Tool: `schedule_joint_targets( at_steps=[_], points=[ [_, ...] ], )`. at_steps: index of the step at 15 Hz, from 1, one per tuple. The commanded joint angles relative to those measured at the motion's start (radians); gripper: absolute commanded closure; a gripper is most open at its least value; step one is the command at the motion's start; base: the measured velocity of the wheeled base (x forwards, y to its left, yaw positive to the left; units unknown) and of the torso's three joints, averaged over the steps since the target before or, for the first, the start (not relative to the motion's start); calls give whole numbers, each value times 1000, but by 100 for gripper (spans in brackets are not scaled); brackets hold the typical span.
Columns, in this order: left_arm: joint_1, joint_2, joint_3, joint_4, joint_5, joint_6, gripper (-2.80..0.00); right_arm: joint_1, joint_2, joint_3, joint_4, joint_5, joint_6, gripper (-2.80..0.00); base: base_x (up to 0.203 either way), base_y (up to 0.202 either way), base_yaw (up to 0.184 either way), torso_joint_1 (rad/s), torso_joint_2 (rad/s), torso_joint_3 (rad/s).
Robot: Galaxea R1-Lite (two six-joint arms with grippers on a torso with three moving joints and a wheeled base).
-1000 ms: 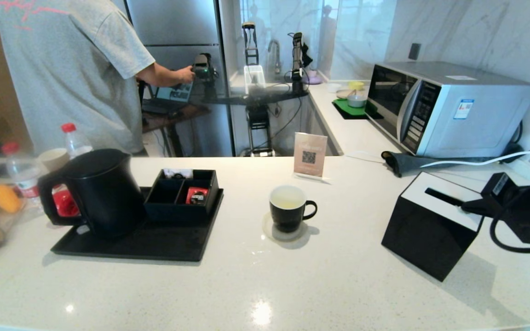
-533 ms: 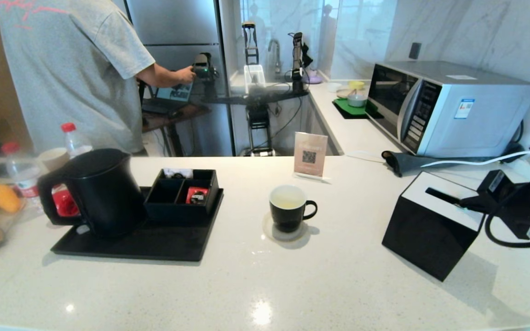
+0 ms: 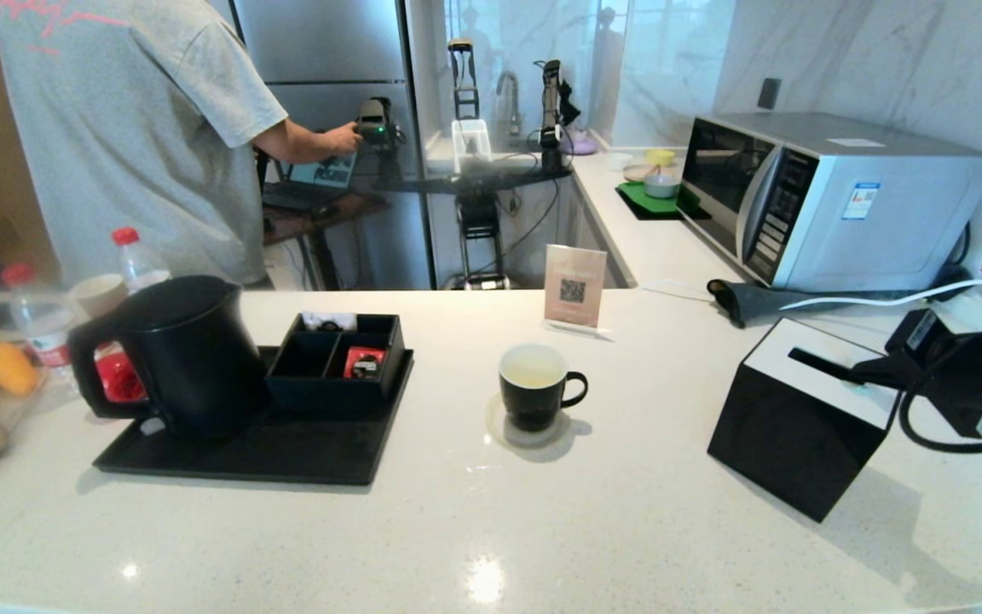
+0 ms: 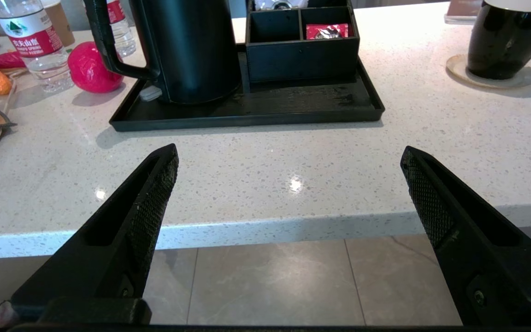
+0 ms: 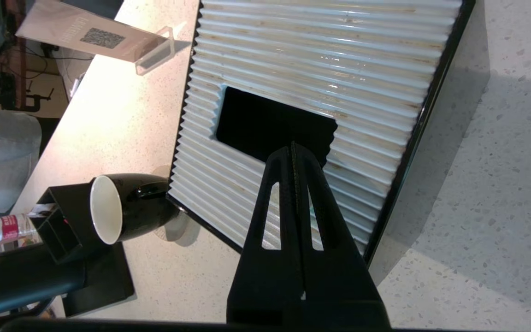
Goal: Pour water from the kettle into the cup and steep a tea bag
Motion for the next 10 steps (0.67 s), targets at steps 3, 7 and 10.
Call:
schedule_joint_targets(
  at_steps=[3, 7, 10],
  points=[
    [0, 0, 0, 0, 0, 1, -280, -1, -72, 0, 8, 3, 7, 0, 0, 0, 0, 0, 0, 0],
    [0, 0, 0, 0, 1, 0, -280, -1, -178, 10, 28, 2, 5, 0, 0, 0, 0, 0, 0, 0],
    [0, 0, 0, 0, 0, 0, -280, -1, -173, 12, 51, 1, 3, 0, 0, 0, 0, 0, 0, 0]
  ],
)
